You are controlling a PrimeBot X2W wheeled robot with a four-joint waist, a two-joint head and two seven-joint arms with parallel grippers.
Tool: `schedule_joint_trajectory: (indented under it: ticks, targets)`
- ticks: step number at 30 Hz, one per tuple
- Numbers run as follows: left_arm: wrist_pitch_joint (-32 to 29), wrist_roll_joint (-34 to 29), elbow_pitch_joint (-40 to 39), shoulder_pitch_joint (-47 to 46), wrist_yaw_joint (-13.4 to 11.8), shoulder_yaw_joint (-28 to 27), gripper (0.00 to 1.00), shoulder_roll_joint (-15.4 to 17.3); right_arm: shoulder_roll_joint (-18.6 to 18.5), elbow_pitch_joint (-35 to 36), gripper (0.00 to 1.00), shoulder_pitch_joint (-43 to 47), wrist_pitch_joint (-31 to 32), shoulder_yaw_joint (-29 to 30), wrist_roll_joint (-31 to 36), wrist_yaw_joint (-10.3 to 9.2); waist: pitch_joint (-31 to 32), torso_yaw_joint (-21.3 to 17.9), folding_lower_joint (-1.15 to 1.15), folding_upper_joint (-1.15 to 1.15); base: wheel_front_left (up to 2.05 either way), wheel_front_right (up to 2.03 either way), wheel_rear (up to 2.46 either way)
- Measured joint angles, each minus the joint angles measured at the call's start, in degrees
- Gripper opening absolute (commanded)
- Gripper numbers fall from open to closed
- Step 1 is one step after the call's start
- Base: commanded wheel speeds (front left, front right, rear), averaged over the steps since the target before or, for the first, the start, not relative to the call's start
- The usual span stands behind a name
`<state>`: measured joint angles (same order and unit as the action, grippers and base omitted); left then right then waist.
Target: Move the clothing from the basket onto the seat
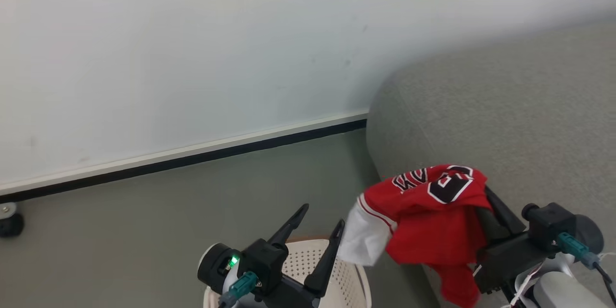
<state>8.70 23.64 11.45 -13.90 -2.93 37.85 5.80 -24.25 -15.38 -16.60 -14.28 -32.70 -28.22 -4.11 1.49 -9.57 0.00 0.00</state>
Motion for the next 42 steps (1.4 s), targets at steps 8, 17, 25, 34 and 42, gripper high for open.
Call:
schedule_joint_trajectory:
  ticks: [8, 17, 25, 34, 42]
  targets:
    - [0.08, -0.03, -0.02, 0.29, 0.51, 1.41, 1.00, -0.22, -1.68, 4.02, 0.00, 1.05, 0.00, 2.12, 0.29, -0.96, -0.45, -5.39, 0.00, 0.00, 0.00, 0.00, 0.00]
    - [0.32, -0.22, 0.15, 0.28, 0.99, 2.14, 1.00, -0.44, -2.24, 6.15, 0.00, 2.19, -0.01, 3.00, 0.57, -1.00, -1.36, -11.21, 0.00, 0.00, 0.00, 0.00, 0.00]
    - [-0.13, -0.58, 0.33, -0.02, 1.43, 3.37, 1.00, -0.67, -2.76, 6.90, 0.00, 3.02, -0.01, 4.30, 0.51, -1.01, -3.47, -13.24, 0.00, 0.00, 0.00, 0.00, 0.00]
    - [-1.11, -2.12, -0.58, -1.99, 1.41, 2.85, 1.00, 0.21, -3.02, 4.39, 0.00, -7.49, 0.00, 6.08, -0.08, 1.58, -7.57, -12.33, 0.00, 0.00, 0.00, 0.00, 0.00]
    - [-2.12, -2.78, -2.94, -5.83, 0.91, 1.03, 1.00, 1.48, -2.11, -4.37, 0.00, -25.35, 0.79, 8.90, -1.63, 5.22, -11.93, -11.68, 0.01, 0.00, 0.00, 0.00, 0.00]
